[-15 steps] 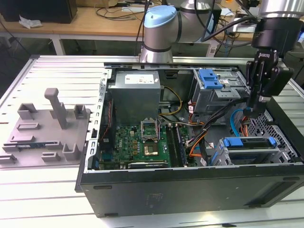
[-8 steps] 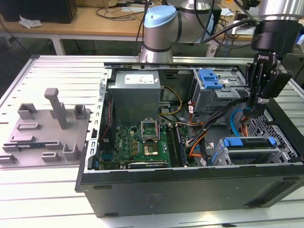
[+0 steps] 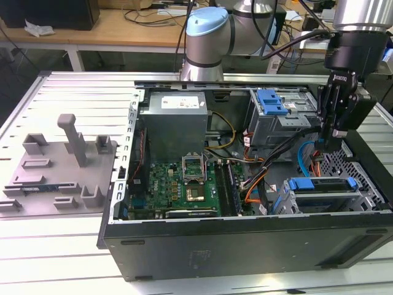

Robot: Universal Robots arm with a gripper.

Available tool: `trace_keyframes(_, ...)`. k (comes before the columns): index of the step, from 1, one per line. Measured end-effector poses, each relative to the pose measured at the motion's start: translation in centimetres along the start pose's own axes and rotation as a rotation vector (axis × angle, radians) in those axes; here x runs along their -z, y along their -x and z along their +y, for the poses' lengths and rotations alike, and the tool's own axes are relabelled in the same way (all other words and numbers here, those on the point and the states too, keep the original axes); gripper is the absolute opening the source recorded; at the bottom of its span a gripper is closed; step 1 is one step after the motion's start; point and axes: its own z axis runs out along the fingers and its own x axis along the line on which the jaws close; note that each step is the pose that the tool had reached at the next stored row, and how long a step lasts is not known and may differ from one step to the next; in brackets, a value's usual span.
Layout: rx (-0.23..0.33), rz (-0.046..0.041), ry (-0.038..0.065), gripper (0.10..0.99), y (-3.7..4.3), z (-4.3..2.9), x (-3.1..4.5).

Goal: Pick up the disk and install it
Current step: 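Insert the first disk wire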

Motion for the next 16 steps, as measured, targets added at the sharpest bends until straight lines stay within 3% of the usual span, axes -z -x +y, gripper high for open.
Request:
trace_keyframes(12, 0.0, -0.0004, 0.0, 0.349, 0.06, 0.12, -0.13)
trace_keyframes(16, -0.001, -0.0002, 0.0, 0.204, 0.09, 0.14, -0.2)
